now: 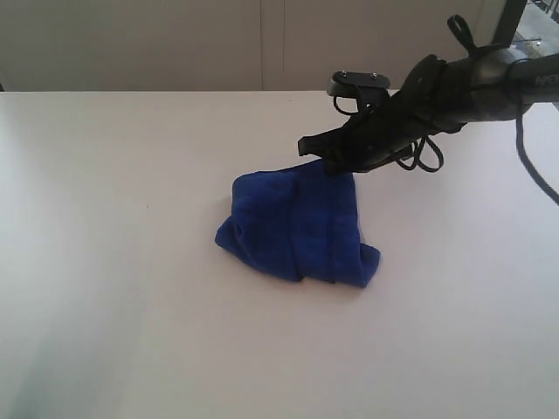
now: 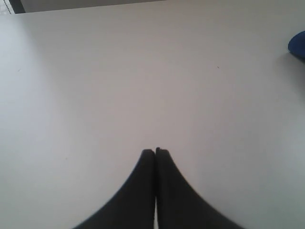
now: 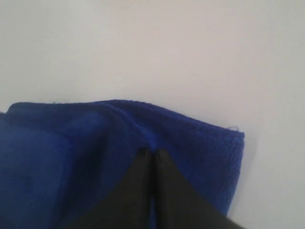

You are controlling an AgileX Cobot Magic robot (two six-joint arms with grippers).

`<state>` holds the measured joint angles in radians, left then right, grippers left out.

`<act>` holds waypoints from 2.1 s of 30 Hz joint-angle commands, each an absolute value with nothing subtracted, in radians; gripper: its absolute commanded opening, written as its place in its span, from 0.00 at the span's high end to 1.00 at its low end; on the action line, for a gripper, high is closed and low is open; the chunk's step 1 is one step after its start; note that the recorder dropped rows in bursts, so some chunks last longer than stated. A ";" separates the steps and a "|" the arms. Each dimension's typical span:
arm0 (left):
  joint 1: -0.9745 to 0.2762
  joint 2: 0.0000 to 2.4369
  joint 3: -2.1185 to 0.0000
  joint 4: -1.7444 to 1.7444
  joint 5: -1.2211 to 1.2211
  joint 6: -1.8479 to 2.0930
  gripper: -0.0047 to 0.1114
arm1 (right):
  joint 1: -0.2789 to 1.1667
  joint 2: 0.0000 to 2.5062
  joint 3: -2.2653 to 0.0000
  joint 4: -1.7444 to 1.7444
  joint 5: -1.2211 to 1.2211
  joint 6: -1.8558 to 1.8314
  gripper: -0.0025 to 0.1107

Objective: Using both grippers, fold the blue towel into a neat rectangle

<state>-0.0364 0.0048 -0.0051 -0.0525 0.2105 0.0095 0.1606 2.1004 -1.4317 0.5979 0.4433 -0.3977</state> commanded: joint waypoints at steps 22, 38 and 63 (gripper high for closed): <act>-0.033 0.000 0.000 -0.052 0.209 0.000 0.96 | 0.191 1.931 -1.164 0.525 0.566 -0.416 0.98; -0.033 0.000 0.000 -0.052 0.209 0.000 0.96 | 0.249 1.869 -1.162 0.519 0.575 -0.416 0.98; -0.033 0.000 0.000 -0.052 0.209 0.000 0.96 | 0.249 1.869 -1.162 0.519 0.551 -0.422 0.98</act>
